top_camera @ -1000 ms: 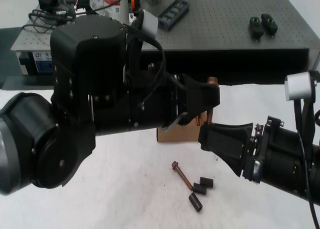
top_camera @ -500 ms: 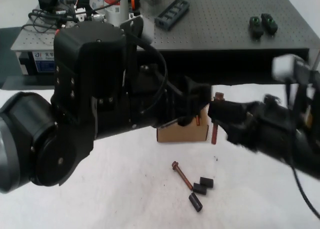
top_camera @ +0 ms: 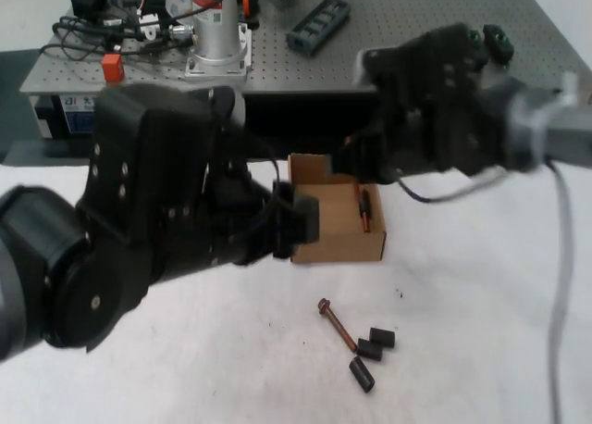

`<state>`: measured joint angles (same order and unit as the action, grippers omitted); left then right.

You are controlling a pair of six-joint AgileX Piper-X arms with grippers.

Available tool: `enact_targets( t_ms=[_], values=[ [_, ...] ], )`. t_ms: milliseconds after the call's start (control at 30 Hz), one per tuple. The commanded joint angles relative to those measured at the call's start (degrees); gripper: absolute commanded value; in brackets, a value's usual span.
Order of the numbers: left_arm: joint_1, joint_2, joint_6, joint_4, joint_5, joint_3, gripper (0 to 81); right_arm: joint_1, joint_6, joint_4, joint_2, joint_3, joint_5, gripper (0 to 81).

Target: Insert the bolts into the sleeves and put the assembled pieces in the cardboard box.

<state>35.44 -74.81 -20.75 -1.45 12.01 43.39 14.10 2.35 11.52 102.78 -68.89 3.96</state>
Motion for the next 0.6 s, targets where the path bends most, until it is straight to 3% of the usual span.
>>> enact_targets(
  t_ms=[0,200,267,367,433,567],
  values=[
    [-0.12,0.63,0.25,0.04,-0.22,-0.92,39.3,-0.12,-2.68,7.54,8.42,-9.35,-2.84,2.5],
    [-0.12,0.63,0.25,-0.21,-0.22,-1.48,39.3,-0.12,-2.35,14.24,15.77,-16.25,-4.28,1.1],
    [-0.12,0.63,0.25,-0.21,-0.22,-1.48,39.3,-0.12,-2.35,15.01,16.89,-16.65,-4.28,9.7],
    [-0.12,0.63,0.25,-0.21,-0.22,-1.48,39.3,-0.12,-2.35,14.15,16.74,-16.64,-3.96,29.3],
    [-0.12,0.63,0.25,-0.21,-0.22,-1.48,39.3,-0.12,-2.35,12.57,15.5,-16.64,-3.96,36.7],
    [-0.12,0.63,0.25,-0.21,-0.34,-1.45,39.3,-0.12,-2.35,13.02,9.03,-15.99,-1.3,34.1]
  ],
)
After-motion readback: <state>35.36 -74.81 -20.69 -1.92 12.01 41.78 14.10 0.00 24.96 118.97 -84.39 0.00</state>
